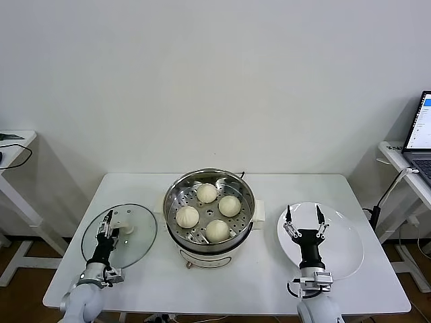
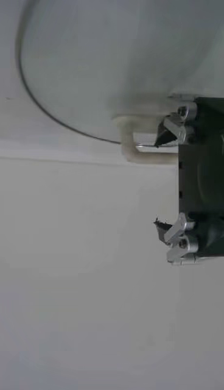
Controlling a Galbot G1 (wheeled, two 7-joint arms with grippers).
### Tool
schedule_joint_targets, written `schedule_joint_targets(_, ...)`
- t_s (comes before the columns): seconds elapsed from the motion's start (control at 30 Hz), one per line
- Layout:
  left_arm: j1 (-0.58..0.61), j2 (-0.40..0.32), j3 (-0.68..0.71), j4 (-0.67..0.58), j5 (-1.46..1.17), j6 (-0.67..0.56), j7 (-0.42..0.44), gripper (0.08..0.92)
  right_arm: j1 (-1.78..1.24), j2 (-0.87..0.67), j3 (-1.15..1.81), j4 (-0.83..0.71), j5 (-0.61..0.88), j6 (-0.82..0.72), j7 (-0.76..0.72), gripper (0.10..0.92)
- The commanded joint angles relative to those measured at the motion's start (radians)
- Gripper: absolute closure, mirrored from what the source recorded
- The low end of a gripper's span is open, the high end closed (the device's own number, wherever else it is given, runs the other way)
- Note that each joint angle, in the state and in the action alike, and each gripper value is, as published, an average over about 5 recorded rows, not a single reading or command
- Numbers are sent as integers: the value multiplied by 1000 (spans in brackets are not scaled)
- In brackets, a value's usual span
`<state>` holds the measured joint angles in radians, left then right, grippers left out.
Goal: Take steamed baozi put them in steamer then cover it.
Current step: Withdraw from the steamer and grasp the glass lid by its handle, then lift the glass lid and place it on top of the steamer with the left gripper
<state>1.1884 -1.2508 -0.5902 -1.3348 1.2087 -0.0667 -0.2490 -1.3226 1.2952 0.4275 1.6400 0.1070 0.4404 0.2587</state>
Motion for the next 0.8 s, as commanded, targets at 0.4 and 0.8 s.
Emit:
schedule_joint_targets(0.4, -8, -16, 4, -8, -1, 13, 3, 667, 9, 7, -5, 40, -2, -14, 5, 203)
schedule_joint_targets(0.8, 75, 66, -136, -276, -40, 10, -1, 810, 10, 14, 2, 29, 1, -11, 4, 203)
